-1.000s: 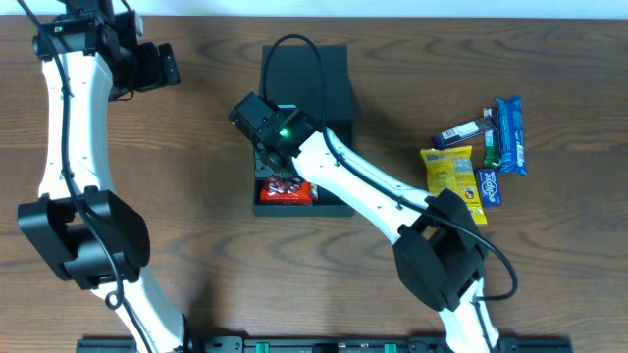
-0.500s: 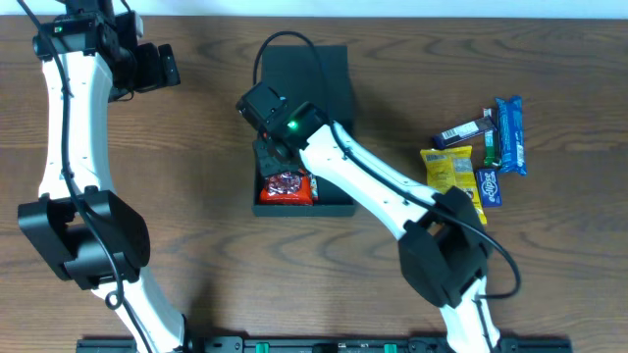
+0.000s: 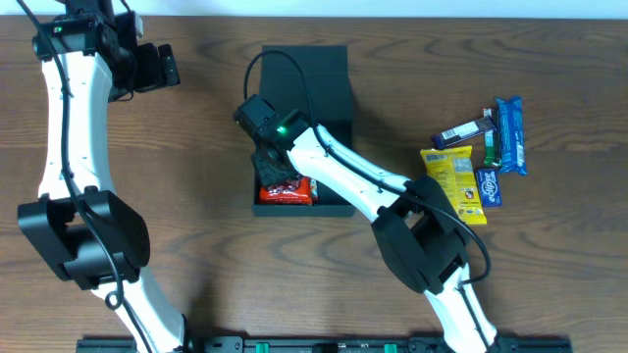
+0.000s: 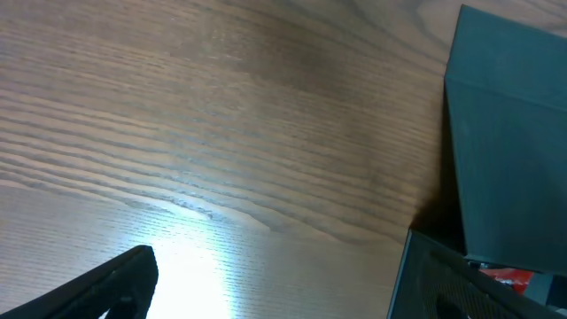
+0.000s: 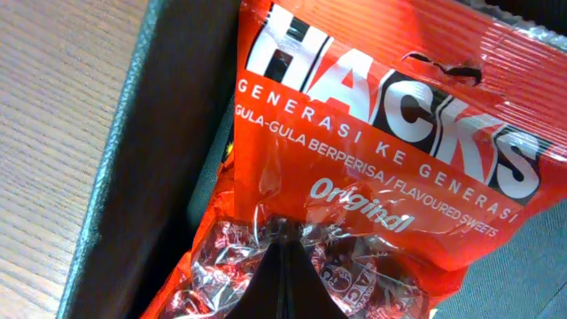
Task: Pack container
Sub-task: 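Carry the Hacks bag into the box and release it, then grasp the yellow chip bag with the right gripper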
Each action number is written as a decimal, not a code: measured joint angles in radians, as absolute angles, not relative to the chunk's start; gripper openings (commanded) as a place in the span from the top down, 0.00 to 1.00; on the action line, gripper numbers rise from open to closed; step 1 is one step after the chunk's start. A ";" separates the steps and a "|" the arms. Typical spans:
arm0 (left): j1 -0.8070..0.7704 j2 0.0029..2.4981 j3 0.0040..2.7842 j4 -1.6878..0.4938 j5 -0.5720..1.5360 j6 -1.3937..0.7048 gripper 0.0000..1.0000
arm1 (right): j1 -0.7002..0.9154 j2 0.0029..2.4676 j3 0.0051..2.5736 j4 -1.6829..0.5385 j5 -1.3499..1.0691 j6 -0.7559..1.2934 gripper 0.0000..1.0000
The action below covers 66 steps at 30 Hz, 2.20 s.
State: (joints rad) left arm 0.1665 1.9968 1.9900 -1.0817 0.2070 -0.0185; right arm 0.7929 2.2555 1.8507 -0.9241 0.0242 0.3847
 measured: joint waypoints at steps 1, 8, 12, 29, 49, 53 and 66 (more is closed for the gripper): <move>0.167 1.997 1.990 -1.081 0.207 -0.019 0.05 | 0.793 2.255 1.853 -0.929 0.024 0.380 0.99; 0.167 1.997 1.990 -1.082 0.207 -0.019 0.05 | 0.763 2.159 1.855 -0.984 0.059 0.353 0.99; 0.167 1.997 1.990 -1.081 0.207 -0.019 0.05 | 0.709 2.087 1.863 -1.055 0.089 0.349 0.99; 0.167 1.997 1.990 -1.074 0.207 -0.019 0.05 | 0.704 2.120 1.640 -0.922 -0.009 0.324 0.99; 0.167 1.997 1.990 -1.074 0.207 -0.019 0.05 | 0.704 2.120 1.600 -0.858 -0.050 0.293 0.99; 0.167 1.997 1.990 -1.074 0.207 -0.019 0.05 | 0.698 2.117 1.601 -0.892 0.005 0.291 0.99; 0.167 1.997 1.990 -1.074 0.207 -0.019 0.05 | 0.424 1.827 1.629 -1.012 0.237 0.274 0.99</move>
